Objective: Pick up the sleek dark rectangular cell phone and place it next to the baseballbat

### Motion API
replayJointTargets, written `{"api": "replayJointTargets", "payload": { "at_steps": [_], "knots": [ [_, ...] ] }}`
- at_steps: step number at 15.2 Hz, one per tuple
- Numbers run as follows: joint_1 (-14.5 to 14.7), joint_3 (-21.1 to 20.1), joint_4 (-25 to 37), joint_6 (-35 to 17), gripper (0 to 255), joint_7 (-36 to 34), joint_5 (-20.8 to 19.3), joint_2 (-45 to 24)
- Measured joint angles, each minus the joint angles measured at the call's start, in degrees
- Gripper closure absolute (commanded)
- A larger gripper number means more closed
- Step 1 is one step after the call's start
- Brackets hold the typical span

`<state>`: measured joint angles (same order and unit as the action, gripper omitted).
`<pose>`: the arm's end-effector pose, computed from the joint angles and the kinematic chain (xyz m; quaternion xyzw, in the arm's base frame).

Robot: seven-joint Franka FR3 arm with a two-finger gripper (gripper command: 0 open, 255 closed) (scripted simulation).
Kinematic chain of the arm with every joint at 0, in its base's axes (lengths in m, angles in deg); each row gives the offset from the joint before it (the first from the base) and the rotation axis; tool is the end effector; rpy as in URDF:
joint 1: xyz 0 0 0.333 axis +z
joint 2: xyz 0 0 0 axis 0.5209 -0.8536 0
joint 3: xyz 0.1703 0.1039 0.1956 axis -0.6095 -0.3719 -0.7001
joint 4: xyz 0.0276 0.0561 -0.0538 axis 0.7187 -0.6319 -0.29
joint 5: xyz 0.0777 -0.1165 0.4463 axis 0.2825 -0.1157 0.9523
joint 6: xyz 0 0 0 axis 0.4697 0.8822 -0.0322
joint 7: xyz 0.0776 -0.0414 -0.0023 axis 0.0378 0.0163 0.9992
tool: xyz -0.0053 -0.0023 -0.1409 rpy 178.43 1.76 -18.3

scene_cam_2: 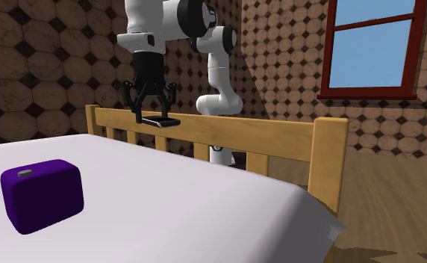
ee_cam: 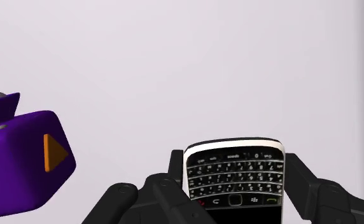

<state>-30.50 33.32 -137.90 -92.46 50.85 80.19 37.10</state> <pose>0.6653 -0.0922 0.3840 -0.9006 -0.4345 -0.0020 0.0077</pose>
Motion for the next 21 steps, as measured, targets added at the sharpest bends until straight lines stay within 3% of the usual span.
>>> {"api": "replayJointTargets", "payload": {
  "at_steps": [10, 21],
  "knots": [
    [-6.70, 5.56, -5.69, -1.08, 255, 12.23, -0.39, 4.40],
    [-14.88, 12.20, -2.61, -0.38, 255, 27.39, 1.04, 1.50]
  ]
}}
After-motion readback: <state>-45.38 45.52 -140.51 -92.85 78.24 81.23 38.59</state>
